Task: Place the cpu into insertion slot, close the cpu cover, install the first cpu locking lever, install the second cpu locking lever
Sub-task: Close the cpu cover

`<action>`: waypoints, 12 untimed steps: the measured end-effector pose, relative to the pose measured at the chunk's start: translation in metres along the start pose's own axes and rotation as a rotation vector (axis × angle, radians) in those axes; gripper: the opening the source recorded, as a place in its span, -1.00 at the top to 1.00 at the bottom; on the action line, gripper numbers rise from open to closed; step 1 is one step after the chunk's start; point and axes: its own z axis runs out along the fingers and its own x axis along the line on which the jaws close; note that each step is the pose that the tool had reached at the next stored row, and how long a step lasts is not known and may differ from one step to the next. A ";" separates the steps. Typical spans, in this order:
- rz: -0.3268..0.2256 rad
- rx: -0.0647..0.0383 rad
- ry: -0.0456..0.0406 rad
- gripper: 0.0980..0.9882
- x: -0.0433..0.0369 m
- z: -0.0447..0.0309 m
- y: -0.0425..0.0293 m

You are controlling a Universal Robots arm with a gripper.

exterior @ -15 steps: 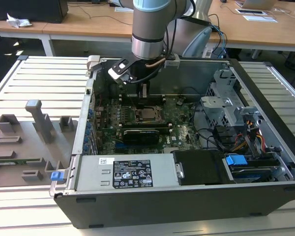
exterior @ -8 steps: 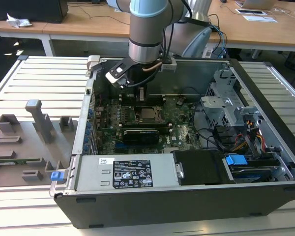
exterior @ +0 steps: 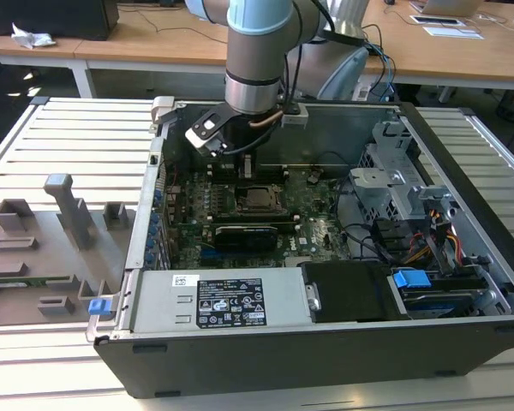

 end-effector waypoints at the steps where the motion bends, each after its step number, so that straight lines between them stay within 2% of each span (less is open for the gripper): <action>1: 0.000 0.000 0.0001 0.98 -0.0001 -0.0002 0.0043; 6: 0.000 0.003 0.0007 0.98 -0.0004 -0.0039 0.0161; 7: 0.000 0.007 0.0006 0.98 -0.0008 -0.0042 0.0196; 8: -0.001 0.017 0.0004 0.98 -0.0021 -0.0046 0.0281; 12: -0.002 0.028 0.0008 0.98 -0.0060 -0.0047 0.0381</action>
